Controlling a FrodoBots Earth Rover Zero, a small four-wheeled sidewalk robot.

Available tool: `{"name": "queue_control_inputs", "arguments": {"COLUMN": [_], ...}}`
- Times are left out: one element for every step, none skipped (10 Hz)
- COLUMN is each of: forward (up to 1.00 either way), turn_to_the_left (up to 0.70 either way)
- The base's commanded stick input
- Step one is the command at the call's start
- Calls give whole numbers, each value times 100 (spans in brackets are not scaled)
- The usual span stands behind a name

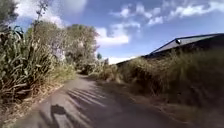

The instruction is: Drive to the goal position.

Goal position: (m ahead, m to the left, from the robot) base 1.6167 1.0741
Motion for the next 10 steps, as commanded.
{"name": "queue_control_inputs", "arguments": {"forward": [64,70,70,70,70,70,70,70,70,70], "turn_to_the_left": [31,34,34,34,34,34,34,34,34,34]}}
